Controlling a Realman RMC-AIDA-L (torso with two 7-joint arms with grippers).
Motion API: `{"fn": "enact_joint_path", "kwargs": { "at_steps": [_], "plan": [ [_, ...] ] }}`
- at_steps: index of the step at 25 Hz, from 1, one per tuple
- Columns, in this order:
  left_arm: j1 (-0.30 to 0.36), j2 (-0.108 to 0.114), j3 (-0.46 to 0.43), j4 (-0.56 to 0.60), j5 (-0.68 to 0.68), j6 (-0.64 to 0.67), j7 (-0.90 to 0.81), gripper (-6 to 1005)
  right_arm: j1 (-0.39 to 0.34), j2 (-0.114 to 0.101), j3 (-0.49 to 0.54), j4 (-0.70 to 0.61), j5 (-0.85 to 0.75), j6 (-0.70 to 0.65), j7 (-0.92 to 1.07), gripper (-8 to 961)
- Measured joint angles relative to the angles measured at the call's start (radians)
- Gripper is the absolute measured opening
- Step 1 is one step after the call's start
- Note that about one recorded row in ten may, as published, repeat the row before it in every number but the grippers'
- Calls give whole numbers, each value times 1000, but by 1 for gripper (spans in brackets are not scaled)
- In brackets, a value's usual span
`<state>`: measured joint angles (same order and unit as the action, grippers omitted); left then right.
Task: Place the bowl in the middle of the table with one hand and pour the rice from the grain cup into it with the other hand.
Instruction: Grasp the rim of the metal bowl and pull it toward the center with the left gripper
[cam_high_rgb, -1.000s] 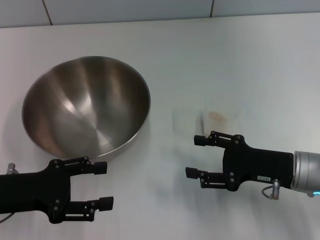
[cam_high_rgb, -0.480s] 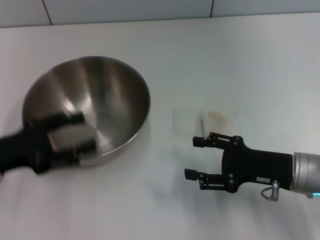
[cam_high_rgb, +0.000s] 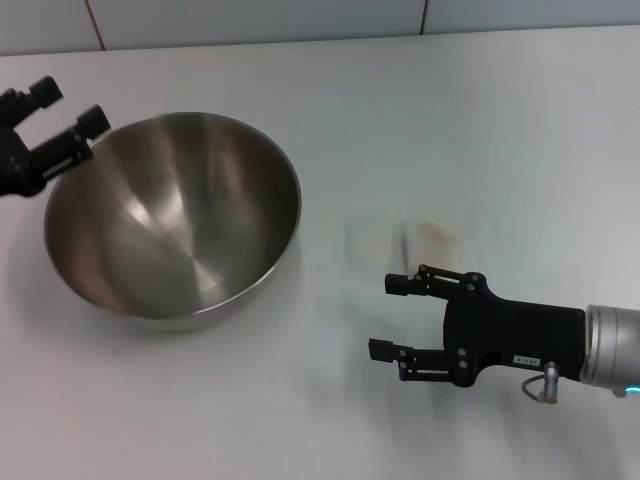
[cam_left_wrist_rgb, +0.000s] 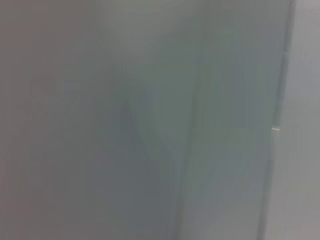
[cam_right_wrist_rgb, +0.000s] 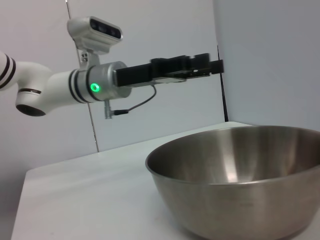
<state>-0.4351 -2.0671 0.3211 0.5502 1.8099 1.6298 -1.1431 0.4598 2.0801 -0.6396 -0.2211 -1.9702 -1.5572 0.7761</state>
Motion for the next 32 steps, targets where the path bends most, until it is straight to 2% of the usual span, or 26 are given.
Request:
{"fn": "enact_joint_path", "kwargs": {
  "at_steps": [1,6,16,18,20,21,25,26,29,32],
  "plan": [
    [-8,0,0,-13,-25,-47,9,801,-2,0,0,0,0,-1,0,795],
    [-20,1,4,-18,-49,-112,16,799,-1,0,0,0,-1,-3,-1,795],
    [-26,4,10,-4,-46,-154,3,796,3,0,2,0,4,-8,-3,794],
    [-31,8,99,84,-15,-223,-94,795,3,0,3,0,4,-8,-3,795],
    [-31,8,118,102,-9,-232,-112,795,4,0,3,-1,4,-8,-3,795],
    [-30,8,205,213,55,-276,-232,794,4,0,5,-1,5,-8,-3,795],
    [-33,8,242,293,134,-295,-327,793,5,0,6,-2,5,-8,-3,795],
    [-52,9,265,368,256,-301,-432,793,5,0,8,-2,5,-8,-3,795],
    [-89,8,280,419,402,-294,-539,792,5,0,10,-1,5,-8,-3,795],
    [-114,9,282,427,480,-287,-591,791,5,0,10,0,5,-8,-3,794]
  ]
}}
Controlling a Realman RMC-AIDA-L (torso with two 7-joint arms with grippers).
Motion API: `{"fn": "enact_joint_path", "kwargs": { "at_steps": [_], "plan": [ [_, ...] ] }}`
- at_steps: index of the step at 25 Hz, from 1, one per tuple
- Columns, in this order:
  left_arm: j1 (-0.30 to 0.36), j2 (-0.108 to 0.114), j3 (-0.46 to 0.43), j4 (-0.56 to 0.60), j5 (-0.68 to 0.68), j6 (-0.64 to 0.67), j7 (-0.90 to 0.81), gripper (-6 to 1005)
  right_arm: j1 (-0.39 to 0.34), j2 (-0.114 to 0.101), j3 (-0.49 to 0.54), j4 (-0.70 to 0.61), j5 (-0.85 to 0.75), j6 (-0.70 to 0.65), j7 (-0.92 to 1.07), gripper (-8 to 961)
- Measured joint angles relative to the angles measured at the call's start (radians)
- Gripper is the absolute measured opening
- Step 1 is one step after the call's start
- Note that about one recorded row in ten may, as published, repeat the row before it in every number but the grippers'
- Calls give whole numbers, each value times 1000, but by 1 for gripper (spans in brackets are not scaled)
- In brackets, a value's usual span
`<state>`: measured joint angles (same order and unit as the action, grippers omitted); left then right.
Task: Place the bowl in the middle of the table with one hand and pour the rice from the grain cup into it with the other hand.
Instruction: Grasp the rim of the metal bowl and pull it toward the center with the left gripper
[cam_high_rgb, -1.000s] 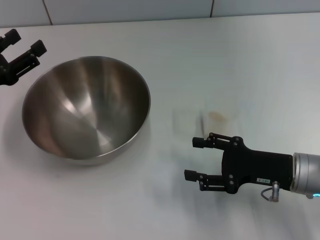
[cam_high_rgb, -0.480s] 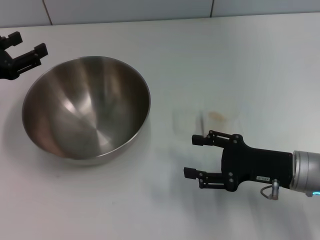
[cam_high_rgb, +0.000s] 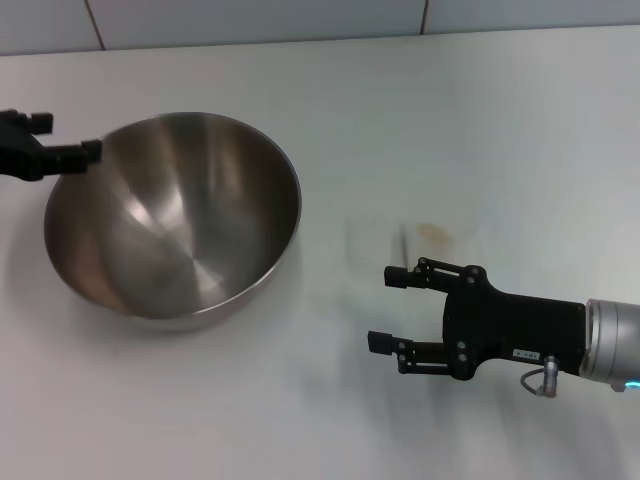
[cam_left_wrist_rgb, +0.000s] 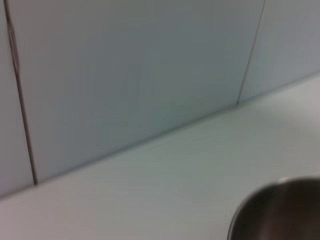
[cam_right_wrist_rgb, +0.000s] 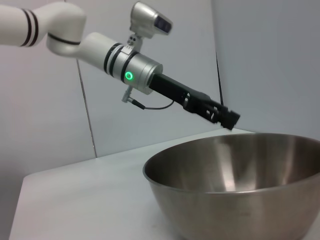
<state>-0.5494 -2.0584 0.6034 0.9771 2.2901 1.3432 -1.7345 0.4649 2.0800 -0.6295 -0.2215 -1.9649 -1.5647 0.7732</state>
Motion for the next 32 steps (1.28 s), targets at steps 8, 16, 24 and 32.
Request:
{"fn": "enact_joint_path", "kwargs": {
  "at_steps": [8,16,24,32],
  "plan": [
    [-86,0,54,25,241,33,-164,788,0,0,1,-1,0,1,0,794],
    [-116,-2,115,45,337,39,-230,786,5,0,1,0,0,5,0,795],
    [-121,0,115,47,352,40,-243,783,6,1,1,1,0,6,0,795],
    [-126,-1,114,39,367,41,-236,780,8,2,1,1,0,6,0,794]
  ]
}}
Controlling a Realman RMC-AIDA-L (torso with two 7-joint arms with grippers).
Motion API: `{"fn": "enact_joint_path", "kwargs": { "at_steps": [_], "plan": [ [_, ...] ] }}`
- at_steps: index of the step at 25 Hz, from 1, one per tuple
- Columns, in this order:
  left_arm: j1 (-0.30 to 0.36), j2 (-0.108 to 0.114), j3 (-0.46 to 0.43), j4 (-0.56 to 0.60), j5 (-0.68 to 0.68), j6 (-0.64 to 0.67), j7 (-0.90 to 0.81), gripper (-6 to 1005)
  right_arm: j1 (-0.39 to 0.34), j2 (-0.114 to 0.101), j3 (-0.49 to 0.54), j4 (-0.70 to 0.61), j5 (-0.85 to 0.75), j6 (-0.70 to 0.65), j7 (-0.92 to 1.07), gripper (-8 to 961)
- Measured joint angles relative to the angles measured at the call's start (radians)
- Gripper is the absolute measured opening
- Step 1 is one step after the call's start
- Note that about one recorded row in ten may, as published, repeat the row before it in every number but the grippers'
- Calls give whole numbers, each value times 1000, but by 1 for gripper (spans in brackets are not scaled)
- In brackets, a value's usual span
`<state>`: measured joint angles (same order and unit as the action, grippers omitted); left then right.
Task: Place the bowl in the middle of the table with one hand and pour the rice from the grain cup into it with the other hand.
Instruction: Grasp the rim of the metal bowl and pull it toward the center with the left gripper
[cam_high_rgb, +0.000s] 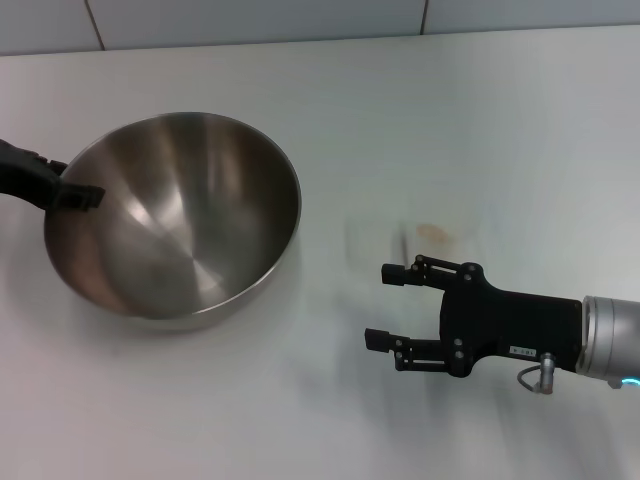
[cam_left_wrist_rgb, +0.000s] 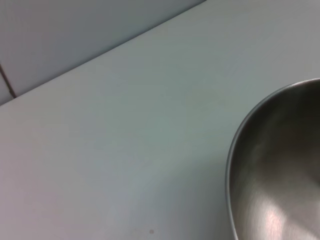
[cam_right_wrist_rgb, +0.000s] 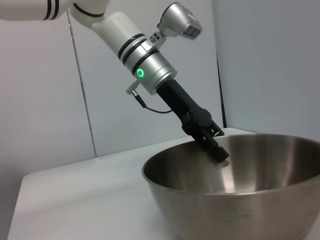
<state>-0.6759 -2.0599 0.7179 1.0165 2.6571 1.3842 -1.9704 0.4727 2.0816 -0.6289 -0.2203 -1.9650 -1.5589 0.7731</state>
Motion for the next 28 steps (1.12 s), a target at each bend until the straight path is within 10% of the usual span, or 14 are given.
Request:
{"fn": "enact_joint_path", "kwargs": {
  "at_steps": [4,17,28],
  "plan": [
    [1,-1,0,0,-1,0,5,779,0,0,-1,1,0,1,0,794],
    [-7,0,0,-3,-5,1,-5,93,0,0,-5,1,0,2,0,795],
    [-23,3,-12,-7,-17,25,-18,78,0,0,-6,1,0,2,0,795]
  ]
}}
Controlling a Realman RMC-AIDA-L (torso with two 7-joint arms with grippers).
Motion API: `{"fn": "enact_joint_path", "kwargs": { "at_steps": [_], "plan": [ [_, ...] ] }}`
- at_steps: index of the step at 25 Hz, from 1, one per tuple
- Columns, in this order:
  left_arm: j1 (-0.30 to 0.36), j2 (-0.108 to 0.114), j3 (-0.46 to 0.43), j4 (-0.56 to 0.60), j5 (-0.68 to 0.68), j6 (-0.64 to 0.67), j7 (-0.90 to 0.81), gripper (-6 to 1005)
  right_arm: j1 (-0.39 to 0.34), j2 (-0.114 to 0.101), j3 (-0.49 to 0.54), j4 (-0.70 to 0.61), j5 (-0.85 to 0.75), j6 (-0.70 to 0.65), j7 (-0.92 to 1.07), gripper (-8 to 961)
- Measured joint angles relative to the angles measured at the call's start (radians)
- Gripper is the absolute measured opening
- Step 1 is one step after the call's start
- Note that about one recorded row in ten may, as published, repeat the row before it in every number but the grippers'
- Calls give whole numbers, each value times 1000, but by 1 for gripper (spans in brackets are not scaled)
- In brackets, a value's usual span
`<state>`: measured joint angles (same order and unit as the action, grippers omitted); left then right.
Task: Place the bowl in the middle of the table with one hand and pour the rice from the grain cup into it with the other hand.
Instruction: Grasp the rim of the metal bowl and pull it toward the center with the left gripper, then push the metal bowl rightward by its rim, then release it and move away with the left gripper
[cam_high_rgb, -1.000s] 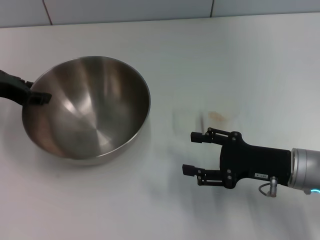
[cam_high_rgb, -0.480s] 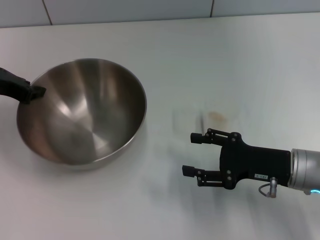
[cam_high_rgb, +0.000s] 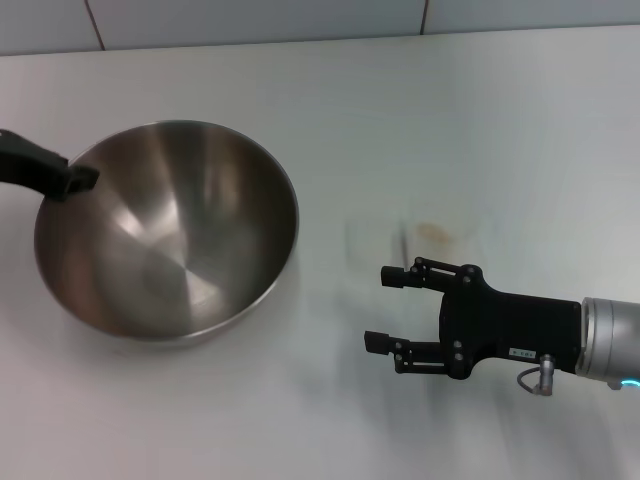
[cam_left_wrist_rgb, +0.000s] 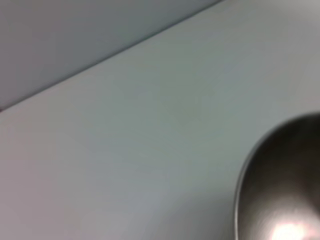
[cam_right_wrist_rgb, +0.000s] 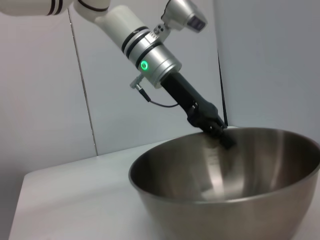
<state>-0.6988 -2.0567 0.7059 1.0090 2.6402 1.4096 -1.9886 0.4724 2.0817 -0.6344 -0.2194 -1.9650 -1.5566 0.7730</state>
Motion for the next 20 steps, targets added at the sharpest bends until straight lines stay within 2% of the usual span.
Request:
{"fn": "enact_joint_path", "kwargs": {
  "at_steps": [4,10,12,14,15,18,19,20],
  "plan": [
    [-34,1,-2,26,-58,43,-8,74,-2,0,0,0,0,0,0,795],
    [-95,-6,6,21,-69,41,-5,39,-5,0,0,0,0,0,0,795],
    [-141,-9,11,-11,-70,30,2,38,-8,1,1,1,0,-2,0,795],
    [-141,-9,11,-11,-70,30,2,37,-9,1,4,1,0,-4,-1,795],
    [-172,-10,12,-40,-70,17,8,36,-9,1,5,2,0,-6,-1,795],
    [-186,-10,12,-53,-70,10,11,36,-9,1,5,2,0,-7,-1,795],
    [-218,-11,23,-89,-70,-12,15,36,-8,2,5,2,0,-8,-1,795],
    [-218,-11,23,-89,-70,-12,15,36,-8,2,5,2,0,-8,-1,795]
  ]
}}
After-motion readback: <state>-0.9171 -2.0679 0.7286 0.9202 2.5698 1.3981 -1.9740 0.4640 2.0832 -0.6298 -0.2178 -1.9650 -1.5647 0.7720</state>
